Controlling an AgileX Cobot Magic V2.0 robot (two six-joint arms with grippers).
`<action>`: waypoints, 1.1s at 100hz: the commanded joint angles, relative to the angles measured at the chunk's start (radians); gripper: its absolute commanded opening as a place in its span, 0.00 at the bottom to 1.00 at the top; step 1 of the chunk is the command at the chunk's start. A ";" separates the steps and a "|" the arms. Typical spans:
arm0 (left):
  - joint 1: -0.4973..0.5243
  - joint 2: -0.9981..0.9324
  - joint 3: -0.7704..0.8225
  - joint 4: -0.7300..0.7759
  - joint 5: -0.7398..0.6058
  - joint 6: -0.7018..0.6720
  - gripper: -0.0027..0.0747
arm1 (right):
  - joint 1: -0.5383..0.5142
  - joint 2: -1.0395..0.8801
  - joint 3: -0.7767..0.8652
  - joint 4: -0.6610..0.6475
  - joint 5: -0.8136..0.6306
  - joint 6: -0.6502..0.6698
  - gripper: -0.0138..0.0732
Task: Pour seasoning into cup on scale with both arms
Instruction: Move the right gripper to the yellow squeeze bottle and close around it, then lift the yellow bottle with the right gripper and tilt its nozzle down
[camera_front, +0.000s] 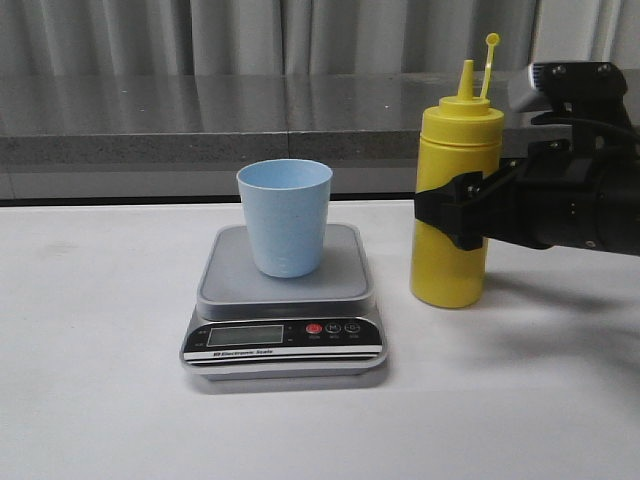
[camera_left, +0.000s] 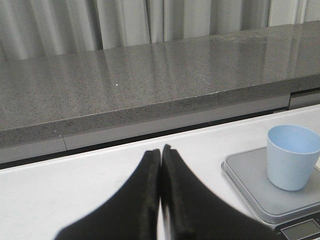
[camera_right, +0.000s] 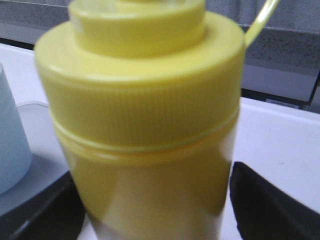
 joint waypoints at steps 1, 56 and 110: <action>0.003 0.005 -0.024 -0.001 -0.083 -0.004 0.01 | 0.006 -0.027 -0.036 -0.013 -0.078 0.002 0.83; 0.003 0.005 -0.024 -0.001 -0.083 -0.004 0.01 | 0.011 -0.010 -0.065 -0.029 -0.065 0.002 0.38; 0.003 0.005 -0.024 -0.001 -0.083 -0.004 0.01 | 0.011 -0.225 -0.149 -0.232 0.350 -0.038 0.33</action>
